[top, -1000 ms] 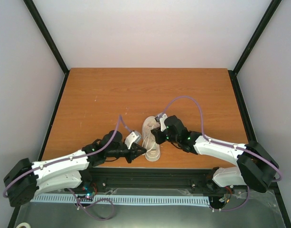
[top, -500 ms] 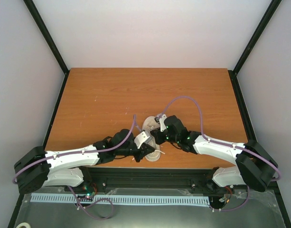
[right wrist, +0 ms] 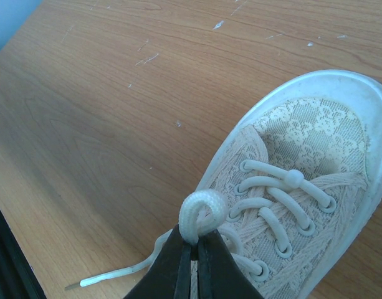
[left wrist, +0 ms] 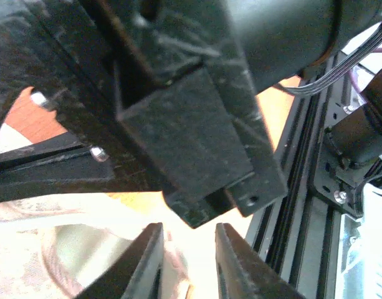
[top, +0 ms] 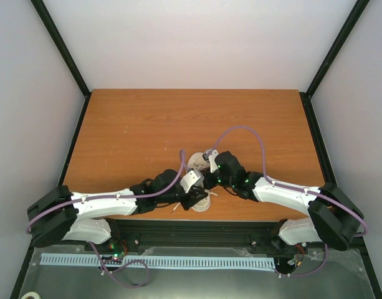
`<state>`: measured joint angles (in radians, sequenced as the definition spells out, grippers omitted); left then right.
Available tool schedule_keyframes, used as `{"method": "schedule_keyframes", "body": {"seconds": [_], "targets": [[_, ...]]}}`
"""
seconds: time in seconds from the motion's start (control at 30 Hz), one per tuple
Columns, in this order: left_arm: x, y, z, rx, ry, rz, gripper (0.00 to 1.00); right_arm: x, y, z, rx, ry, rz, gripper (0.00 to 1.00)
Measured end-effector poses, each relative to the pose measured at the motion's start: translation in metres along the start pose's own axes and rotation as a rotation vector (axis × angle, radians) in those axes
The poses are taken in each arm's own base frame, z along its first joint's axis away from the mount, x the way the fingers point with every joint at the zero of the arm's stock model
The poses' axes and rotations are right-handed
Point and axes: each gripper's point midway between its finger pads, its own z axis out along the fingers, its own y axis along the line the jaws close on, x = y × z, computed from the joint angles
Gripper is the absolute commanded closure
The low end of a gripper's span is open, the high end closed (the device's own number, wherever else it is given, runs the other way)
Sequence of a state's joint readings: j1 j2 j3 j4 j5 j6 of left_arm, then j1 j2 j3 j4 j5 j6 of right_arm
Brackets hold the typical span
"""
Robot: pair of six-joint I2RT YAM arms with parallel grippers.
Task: Tie the shoes
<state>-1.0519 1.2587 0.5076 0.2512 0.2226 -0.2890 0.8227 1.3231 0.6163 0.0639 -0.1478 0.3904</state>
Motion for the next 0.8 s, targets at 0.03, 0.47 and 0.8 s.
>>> {"method": "schedule_keyframes", "body": {"seconds": [0.03,0.47,0.8], "targets": [[0.001,0.003,0.0,-0.015,0.004,-0.008,0.54,0.0,0.0,0.0,0.0,0.0,0.0,0.97],[-0.041,0.046,-0.064,-0.236,-0.124,-0.172,0.25,-0.003,0.003,-0.012,-0.02,-0.043,-0.03,0.97],[-0.051,0.07,-0.054,-0.237,-0.09,-0.433,0.28,0.006,0.007,-0.016,-0.067,-0.068,-0.102,0.97]]}}
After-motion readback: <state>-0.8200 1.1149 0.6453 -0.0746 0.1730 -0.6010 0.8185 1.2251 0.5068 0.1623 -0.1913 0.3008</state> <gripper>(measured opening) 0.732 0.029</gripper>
